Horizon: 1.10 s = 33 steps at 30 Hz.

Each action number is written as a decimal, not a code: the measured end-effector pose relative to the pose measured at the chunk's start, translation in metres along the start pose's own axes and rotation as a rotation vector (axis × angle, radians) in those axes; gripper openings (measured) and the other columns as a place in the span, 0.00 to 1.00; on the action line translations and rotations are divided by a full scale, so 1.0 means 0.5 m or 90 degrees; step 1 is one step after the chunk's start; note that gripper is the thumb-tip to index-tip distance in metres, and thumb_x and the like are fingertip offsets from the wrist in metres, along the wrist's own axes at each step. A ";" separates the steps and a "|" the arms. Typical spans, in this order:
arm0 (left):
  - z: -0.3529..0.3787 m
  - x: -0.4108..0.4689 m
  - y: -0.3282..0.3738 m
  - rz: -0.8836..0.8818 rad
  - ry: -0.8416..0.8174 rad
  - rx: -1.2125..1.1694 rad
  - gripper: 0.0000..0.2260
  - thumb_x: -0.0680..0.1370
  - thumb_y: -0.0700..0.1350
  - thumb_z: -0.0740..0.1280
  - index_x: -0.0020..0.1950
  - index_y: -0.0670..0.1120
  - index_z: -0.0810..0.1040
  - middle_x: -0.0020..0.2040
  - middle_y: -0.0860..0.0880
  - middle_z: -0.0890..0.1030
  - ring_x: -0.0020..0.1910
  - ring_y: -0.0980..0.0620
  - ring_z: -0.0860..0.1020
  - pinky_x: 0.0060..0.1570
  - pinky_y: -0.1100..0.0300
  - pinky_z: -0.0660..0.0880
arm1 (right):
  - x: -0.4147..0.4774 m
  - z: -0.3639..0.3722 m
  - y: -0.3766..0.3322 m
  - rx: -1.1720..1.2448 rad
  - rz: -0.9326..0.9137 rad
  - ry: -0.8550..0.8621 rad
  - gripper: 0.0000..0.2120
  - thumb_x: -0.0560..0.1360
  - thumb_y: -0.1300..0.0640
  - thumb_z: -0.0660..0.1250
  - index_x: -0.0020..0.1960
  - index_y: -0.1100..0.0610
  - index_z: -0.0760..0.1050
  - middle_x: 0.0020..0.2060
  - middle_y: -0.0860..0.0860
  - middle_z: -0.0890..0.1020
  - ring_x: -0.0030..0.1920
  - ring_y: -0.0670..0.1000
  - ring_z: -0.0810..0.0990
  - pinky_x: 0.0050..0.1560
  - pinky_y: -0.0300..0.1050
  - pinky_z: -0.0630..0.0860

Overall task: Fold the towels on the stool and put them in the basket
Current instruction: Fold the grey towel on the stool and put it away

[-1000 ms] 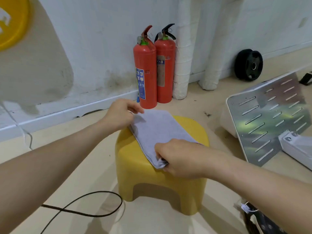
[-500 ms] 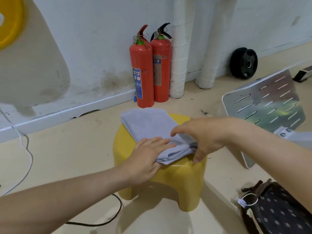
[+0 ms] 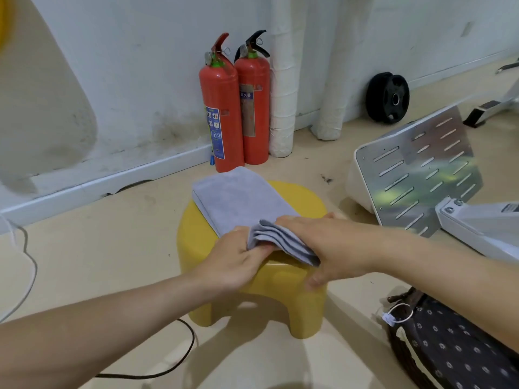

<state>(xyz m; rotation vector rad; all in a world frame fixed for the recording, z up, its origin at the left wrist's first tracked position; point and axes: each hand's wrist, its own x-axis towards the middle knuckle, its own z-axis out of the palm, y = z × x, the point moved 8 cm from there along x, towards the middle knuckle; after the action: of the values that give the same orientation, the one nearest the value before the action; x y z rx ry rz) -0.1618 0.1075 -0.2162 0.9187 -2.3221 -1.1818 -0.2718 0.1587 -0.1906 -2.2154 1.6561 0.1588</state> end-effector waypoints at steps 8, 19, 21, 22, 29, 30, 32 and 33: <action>0.007 -0.014 0.016 0.009 -0.129 -0.080 0.12 0.73 0.43 0.68 0.53 0.56 0.84 0.50 0.51 0.85 0.52 0.51 0.82 0.53 0.52 0.77 | -0.068 -0.042 0.005 0.031 -0.013 0.166 0.13 0.68 0.61 0.61 0.48 0.50 0.78 0.30 0.44 0.76 0.32 0.45 0.72 0.38 0.46 0.73; -0.039 -0.013 0.039 -0.069 -0.167 -0.201 0.20 0.74 0.56 0.69 0.58 0.43 0.82 0.59 0.47 0.82 0.59 0.51 0.78 0.64 0.52 0.72 | -0.084 0.001 -0.012 0.566 -0.092 -0.193 0.36 0.67 0.52 0.76 0.71 0.51 0.66 0.67 0.46 0.75 0.68 0.47 0.72 0.68 0.44 0.67; -0.053 -0.008 0.030 -0.108 -0.128 -0.254 0.19 0.74 0.57 0.68 0.57 0.45 0.82 0.57 0.47 0.83 0.59 0.50 0.80 0.60 0.56 0.76 | -0.068 -0.009 0.008 0.570 -0.038 -0.105 0.29 0.70 0.59 0.74 0.68 0.49 0.70 0.64 0.43 0.78 0.65 0.44 0.74 0.66 0.40 0.70; -0.058 -0.007 0.031 -0.126 -0.113 -0.276 0.18 0.74 0.57 0.66 0.56 0.46 0.82 0.55 0.50 0.84 0.56 0.52 0.81 0.54 0.60 0.77 | -0.056 -0.020 0.023 0.593 0.000 -0.023 0.21 0.72 0.59 0.73 0.63 0.50 0.75 0.59 0.43 0.81 0.62 0.44 0.77 0.62 0.38 0.73; -0.090 0.020 0.002 -0.213 -0.034 -0.350 0.10 0.80 0.51 0.62 0.60 0.57 0.76 0.54 0.56 0.84 0.53 0.54 0.82 0.56 0.51 0.78 | 0.032 -0.069 0.086 0.642 0.118 0.276 0.08 0.75 0.54 0.69 0.53 0.50 0.82 0.47 0.44 0.86 0.50 0.43 0.83 0.52 0.40 0.78; -0.096 0.027 0.001 -0.211 -0.022 -0.350 0.10 0.81 0.48 0.62 0.60 0.58 0.76 0.53 0.57 0.84 0.53 0.55 0.82 0.54 0.52 0.79 | 0.047 -0.077 0.092 0.618 0.131 0.298 0.07 0.74 0.53 0.70 0.52 0.50 0.82 0.46 0.44 0.86 0.49 0.43 0.83 0.51 0.41 0.79; -0.118 0.049 -0.004 -0.187 0.021 -0.275 0.10 0.80 0.45 0.64 0.58 0.57 0.76 0.51 0.57 0.84 0.51 0.56 0.82 0.49 0.57 0.80 | 0.079 -0.094 0.107 0.555 0.155 0.336 0.05 0.73 0.54 0.71 0.49 0.53 0.81 0.44 0.46 0.85 0.47 0.46 0.83 0.48 0.42 0.79; -0.132 0.063 -0.010 -0.178 0.054 -0.221 0.10 0.79 0.43 0.65 0.57 0.55 0.78 0.50 0.56 0.84 0.50 0.56 0.82 0.49 0.57 0.80 | 0.095 -0.102 0.116 0.515 0.170 0.353 0.06 0.72 0.55 0.72 0.48 0.55 0.80 0.43 0.48 0.84 0.45 0.48 0.82 0.45 0.43 0.78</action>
<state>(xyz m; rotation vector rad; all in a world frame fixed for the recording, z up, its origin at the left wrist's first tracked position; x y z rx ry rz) -0.1439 0.0457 -0.1813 1.1571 -1.8813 -1.5627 -0.3186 0.0834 -0.1707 -1.4716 1.8140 -0.9641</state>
